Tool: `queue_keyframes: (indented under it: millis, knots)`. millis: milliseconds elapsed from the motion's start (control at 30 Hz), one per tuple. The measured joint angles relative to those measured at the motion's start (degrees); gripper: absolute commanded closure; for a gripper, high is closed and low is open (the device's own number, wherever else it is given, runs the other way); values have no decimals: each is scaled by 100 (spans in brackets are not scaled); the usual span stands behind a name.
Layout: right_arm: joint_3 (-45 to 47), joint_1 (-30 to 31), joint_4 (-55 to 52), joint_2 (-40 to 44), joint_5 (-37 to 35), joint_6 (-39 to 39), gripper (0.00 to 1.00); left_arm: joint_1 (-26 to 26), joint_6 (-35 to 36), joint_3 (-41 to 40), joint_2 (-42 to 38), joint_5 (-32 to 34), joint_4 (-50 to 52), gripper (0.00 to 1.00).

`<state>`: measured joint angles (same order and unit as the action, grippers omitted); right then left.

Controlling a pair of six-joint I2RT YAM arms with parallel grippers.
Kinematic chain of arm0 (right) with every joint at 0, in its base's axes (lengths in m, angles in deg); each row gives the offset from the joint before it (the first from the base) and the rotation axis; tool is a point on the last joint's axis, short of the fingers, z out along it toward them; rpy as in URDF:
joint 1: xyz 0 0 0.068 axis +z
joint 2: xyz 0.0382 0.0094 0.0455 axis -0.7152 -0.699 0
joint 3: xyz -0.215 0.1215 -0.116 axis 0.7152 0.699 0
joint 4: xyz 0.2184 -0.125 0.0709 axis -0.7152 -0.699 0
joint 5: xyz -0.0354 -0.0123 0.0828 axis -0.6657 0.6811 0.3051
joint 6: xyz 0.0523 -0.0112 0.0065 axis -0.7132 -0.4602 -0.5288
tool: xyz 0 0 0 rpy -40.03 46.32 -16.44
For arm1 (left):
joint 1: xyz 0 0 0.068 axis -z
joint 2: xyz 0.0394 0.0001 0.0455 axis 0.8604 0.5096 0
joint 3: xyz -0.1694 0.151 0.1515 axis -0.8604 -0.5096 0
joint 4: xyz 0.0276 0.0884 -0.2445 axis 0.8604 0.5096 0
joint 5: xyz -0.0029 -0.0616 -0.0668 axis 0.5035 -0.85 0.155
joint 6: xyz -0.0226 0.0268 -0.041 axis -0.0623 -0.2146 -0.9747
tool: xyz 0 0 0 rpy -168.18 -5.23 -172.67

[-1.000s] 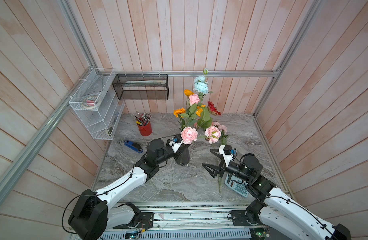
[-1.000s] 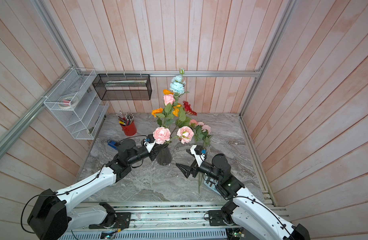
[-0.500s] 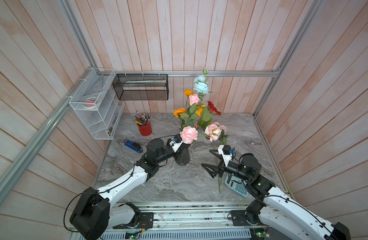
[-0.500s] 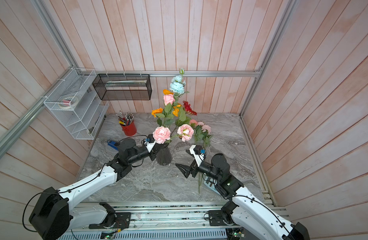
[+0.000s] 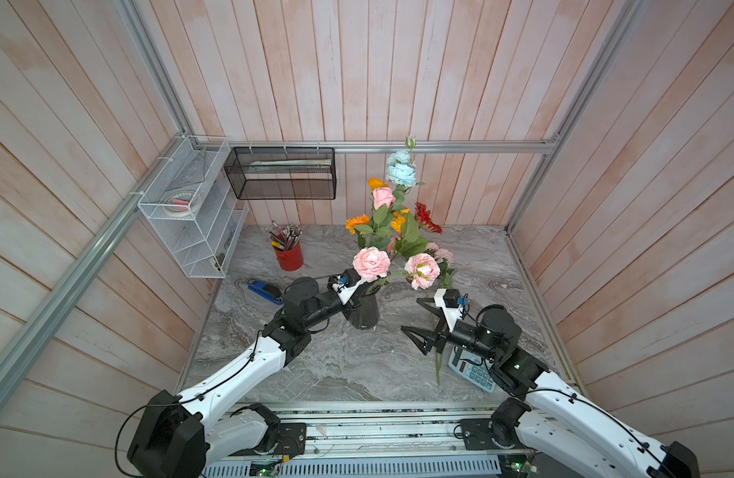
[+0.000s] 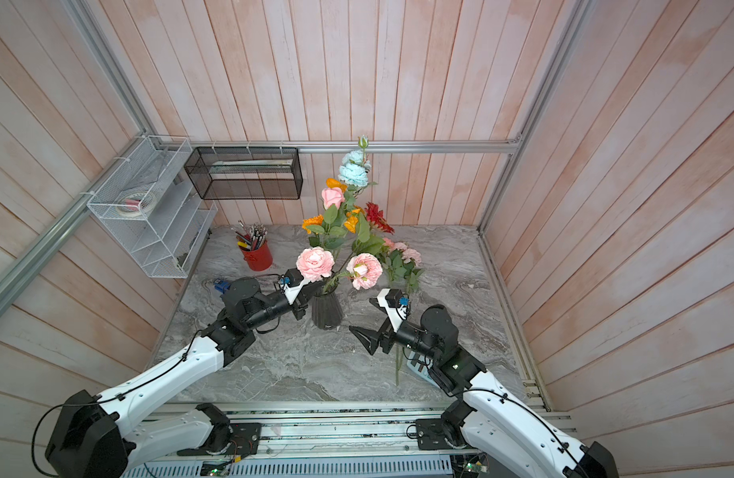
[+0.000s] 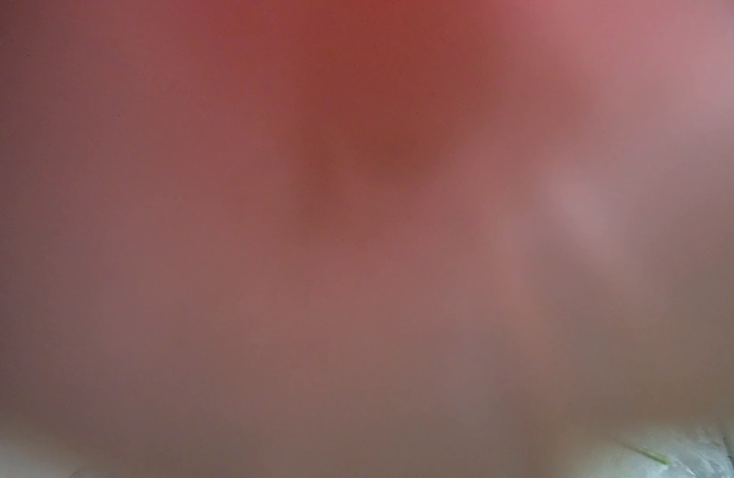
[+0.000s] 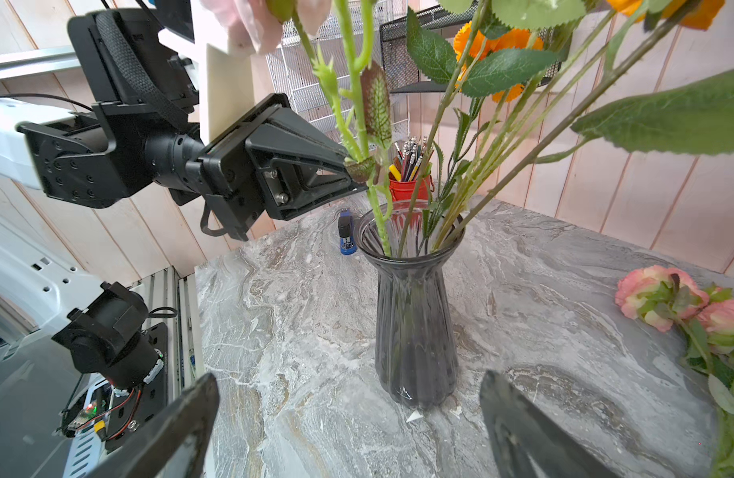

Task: Pick out pink flowers from the vase
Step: Pick up the flower from the vase.

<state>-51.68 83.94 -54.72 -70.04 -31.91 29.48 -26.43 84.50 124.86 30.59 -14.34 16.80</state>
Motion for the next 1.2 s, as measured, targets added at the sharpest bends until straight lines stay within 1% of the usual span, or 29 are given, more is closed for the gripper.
queue_keyframes:
  millis: [167,267,467,700,833,967,1200]
  knots:
    - [-70,22,-7,0,-4,2,2,0,-7,24,-192,15,87,99]
    - [-232,22,-22,-66,-9,11,2,0,-70,186,-302,15,131,100]
    - [-691,26,-15,-313,-4,50,2,-4,-323,570,-472,-7,114,100]
    - [-822,74,-52,-455,-26,87,2,-4,-697,767,-494,-9,122,100]
    - [-1108,116,-155,-566,-52,205,2,-4,-935,1126,-498,-2,232,100]
    - [-1585,205,-251,-776,-140,365,2,-2,-1167,1475,-570,20,350,100]
    - [-2273,365,-356,-1176,-238,560,3,2,-1423,2179,-627,236,960,100]
